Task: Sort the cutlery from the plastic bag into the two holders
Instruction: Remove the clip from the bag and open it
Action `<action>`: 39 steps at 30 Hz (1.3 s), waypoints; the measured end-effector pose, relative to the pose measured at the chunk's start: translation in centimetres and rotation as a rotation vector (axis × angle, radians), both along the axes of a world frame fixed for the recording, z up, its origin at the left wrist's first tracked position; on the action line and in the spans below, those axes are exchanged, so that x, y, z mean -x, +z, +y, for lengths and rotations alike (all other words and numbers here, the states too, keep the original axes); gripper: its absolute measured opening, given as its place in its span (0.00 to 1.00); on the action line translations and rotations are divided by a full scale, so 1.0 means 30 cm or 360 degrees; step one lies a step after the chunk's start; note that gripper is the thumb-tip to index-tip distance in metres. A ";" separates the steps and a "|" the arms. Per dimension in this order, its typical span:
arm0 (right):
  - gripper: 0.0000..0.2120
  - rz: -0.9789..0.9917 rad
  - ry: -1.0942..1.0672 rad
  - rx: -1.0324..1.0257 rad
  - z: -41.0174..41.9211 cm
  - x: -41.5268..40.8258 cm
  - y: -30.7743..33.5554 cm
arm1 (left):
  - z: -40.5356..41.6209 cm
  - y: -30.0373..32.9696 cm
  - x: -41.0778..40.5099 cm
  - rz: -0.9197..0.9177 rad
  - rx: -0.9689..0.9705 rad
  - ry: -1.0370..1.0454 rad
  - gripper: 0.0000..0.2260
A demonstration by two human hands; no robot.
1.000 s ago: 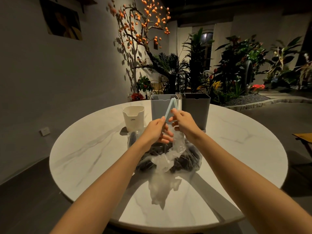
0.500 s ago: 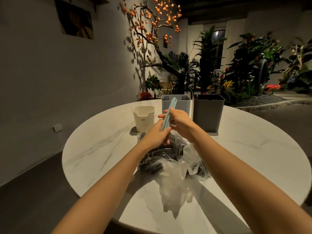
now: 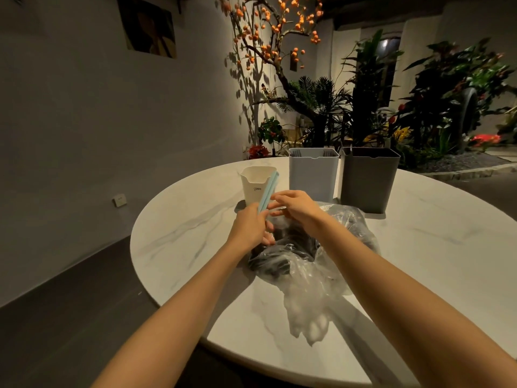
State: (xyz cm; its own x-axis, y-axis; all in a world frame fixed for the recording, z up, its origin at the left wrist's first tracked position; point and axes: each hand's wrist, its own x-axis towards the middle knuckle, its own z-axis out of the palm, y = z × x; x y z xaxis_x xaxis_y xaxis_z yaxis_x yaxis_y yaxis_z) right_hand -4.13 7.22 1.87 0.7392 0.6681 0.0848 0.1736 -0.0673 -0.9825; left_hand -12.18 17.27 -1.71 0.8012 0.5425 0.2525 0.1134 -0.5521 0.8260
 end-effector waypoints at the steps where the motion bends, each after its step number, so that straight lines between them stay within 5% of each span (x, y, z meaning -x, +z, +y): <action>1: 0.13 -0.0017 -0.0007 -0.0003 0.006 -0.002 -0.005 | 0.003 0.001 0.004 -0.0034 0.0027 -0.0008 0.14; 9: 0.15 -0.0105 -0.0056 0.0087 0.058 -0.009 -0.031 | 0.053 -0.008 0.025 -0.0091 -0.0443 0.0121 0.12; 16: 0.16 -0.0084 -0.0109 0.0060 0.072 -0.013 -0.041 | 0.075 -0.020 0.030 -0.0130 -0.0475 0.0266 0.15; 24: 0.18 -0.0210 -0.0024 0.0212 0.096 0.004 -0.051 | 0.079 -0.036 0.076 0.0046 -0.0782 0.0519 0.16; 34: 0.10 -0.0670 -0.0076 0.0538 0.121 0.006 -0.089 | 0.137 -0.076 0.088 0.0841 -0.1093 0.0735 0.17; 39: 0.11 -0.0644 -0.0029 0.0447 0.095 0.004 -0.086 | 0.108 -0.071 0.087 0.0600 -0.1000 0.0745 0.21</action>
